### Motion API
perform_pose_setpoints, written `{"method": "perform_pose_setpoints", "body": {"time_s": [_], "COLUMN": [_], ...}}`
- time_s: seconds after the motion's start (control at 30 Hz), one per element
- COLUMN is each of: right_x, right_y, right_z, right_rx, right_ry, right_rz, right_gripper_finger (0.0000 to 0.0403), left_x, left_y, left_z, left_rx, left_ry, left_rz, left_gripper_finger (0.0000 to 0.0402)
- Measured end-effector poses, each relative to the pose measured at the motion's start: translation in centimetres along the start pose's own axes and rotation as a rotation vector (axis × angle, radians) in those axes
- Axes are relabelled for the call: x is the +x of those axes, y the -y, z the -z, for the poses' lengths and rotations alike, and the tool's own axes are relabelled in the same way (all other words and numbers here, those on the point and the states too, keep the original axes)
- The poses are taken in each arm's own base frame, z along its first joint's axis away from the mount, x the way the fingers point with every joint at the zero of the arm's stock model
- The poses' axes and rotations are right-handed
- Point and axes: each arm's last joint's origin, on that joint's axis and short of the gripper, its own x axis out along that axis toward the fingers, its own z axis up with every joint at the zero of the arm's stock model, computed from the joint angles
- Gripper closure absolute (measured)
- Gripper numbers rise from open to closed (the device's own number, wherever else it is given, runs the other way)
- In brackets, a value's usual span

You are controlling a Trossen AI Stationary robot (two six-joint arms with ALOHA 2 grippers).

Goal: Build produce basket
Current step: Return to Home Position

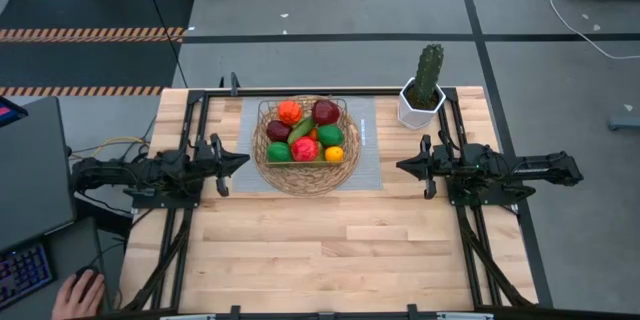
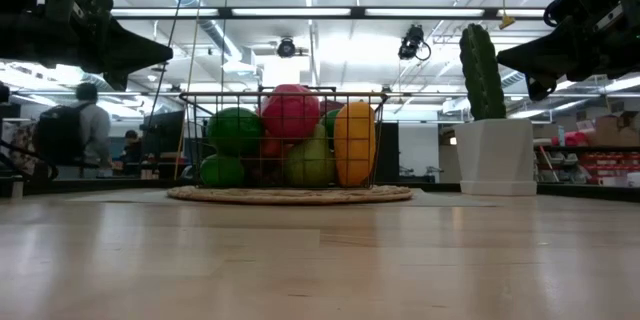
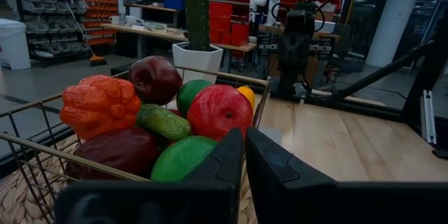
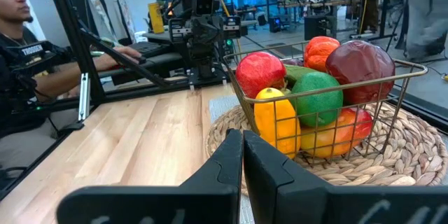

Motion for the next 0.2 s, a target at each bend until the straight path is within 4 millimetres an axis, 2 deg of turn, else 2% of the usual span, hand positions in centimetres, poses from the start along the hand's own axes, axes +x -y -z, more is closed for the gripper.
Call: {"method": "perform_pose_setpoints", "body": {"time_s": [0.2], "right_x": [0.00], "right_y": [0.00], "right_z": [0.00], "right_rx": [0.000], "right_ry": [0.000], "right_rz": [0.000], "right_gripper_finger": [0.0384], "left_x": [0.00], "left_y": [0.00], "left_z": [0.00], "left_rx": [0.000], "left_ry": [0.000], "left_rz": [-0.001], "left_gripper_finger": [0.0375]}}
